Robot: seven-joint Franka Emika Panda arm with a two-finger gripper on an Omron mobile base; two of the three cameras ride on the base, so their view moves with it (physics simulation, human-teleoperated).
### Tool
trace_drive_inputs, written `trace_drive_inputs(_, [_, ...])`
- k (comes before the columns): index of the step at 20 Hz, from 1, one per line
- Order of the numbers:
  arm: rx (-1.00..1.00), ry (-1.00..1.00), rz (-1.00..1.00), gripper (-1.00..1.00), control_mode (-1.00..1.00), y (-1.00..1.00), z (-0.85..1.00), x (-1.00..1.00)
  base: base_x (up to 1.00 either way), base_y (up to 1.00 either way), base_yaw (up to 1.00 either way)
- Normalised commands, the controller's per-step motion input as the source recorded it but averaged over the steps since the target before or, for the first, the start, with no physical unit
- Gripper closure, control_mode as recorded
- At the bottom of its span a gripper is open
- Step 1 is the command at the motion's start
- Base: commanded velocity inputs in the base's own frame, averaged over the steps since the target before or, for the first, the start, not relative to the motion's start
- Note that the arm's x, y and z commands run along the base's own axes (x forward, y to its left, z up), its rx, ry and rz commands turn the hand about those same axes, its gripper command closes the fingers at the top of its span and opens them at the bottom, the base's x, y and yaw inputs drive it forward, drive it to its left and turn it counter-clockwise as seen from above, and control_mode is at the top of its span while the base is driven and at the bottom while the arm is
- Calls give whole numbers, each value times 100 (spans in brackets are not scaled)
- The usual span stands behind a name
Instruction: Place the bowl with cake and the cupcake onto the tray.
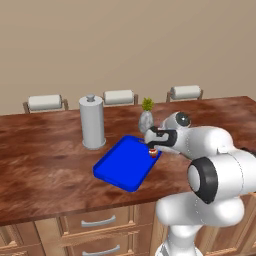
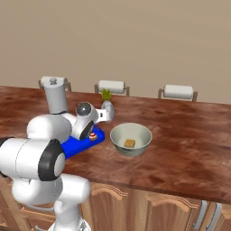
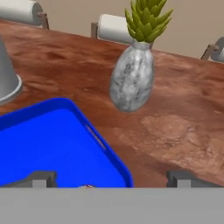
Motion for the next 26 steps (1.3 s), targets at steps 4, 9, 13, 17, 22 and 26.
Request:
trace_drive_inputs(4, [0, 10, -9, -100, -100, -15, 39, 2, 0, 0, 0])
trace_drive_inputs(9, [0, 7, -4, -100, -100, -20, 32, 0, 0, 0, 0])
trace_drive_inputs(13, [0, 10, -2, -100, -100, -26, 6, 0, 0, 0, 0])
trace_drive_inputs(17, [0, 10, 0, -100, -100, -26, 0, 0, 0, 0, 0])
trace_drive_inputs(22, [0, 10, 0, -100, -100, -22, -6, 0, 0, 0, 0])
trace_drive_inputs(26, [0, 8, 0, -100, -100, -9, -12, 0, 0, 0, 0])
